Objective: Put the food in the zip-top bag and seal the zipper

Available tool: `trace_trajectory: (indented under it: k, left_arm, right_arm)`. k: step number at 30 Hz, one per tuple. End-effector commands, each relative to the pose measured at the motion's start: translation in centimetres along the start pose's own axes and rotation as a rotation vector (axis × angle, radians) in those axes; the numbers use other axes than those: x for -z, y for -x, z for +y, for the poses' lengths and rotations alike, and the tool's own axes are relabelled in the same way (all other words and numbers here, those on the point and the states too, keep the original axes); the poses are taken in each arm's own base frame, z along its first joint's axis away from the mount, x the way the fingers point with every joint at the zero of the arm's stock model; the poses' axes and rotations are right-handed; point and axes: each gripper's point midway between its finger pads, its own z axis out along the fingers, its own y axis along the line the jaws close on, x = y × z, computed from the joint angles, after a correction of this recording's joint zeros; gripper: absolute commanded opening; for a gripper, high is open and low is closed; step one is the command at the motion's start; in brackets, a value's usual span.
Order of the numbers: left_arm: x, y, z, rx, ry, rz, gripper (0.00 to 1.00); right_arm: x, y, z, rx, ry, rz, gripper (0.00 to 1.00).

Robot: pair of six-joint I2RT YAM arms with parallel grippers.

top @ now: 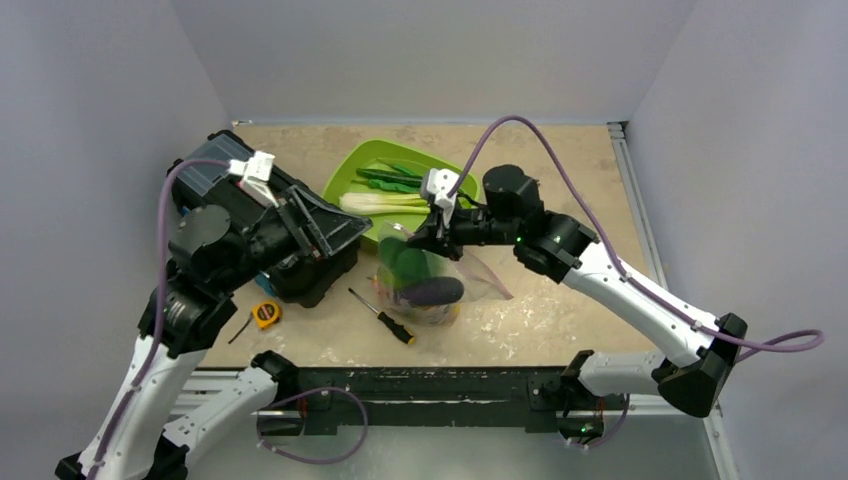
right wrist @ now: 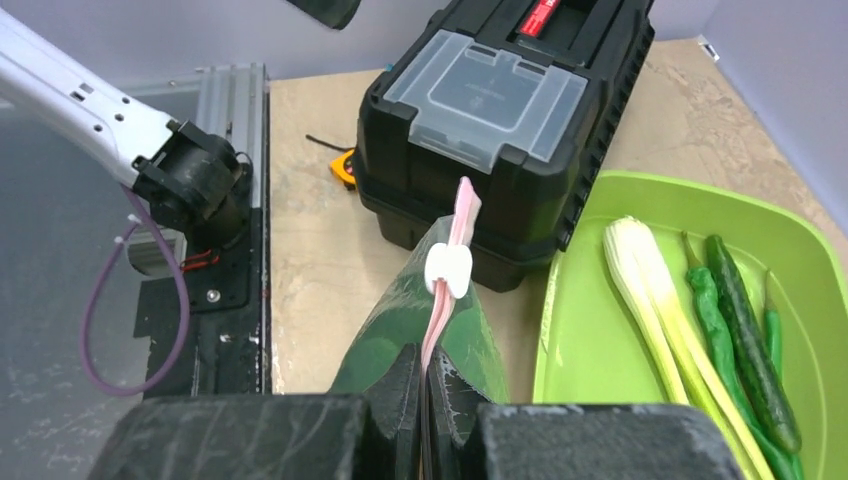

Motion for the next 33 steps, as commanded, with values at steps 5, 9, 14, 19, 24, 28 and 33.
trace_trajectory:
  k: [5,9,14,19,24,28,33]
  left_arm:
    - [-2.0,-7.6,0.6,-0.662,-0.461,0.520,0.66]
    - [-2.5,-6.7,2.8,-0.937,-0.451,0.417,0.65]
    - [-3.3,-6.2,3.7,-1.025,-0.461,0.389,0.56]
    - [-3.3,-5.9,4.7,-1.064,-0.421,0.363,0.59]
    - [-3.8,-6.8,3.5,-1.019,-0.537,0.404,0.63]
    - [-4.5,-7.1,2.3,-0.976,-0.626,0.427,0.58]
    - [-4.5,-7.6,1.4,-0.930,-0.694,0.473,0.31]
  right_arm:
    - [2.4,1.4,1.6,-0.055,0.230,-0.045,0.00]
    - [2.5,0.6,2.0,-0.095,0.261,-0.008,0.00]
    - [2.8,0.2,2.1,-0.091,0.253,0.007,0.00]
    - [2.8,0.5,2.1,-0.092,0.264,0.010,0.00]
    - [2.7,0.7,2.0,-0.082,0.259,0.007,0.00]
    - [2.7,0.8,1.9,-0.081,0.257,0.004,0.00]
    - [2.8,0.8,1.8,-0.077,0.246,0.002,0.00]
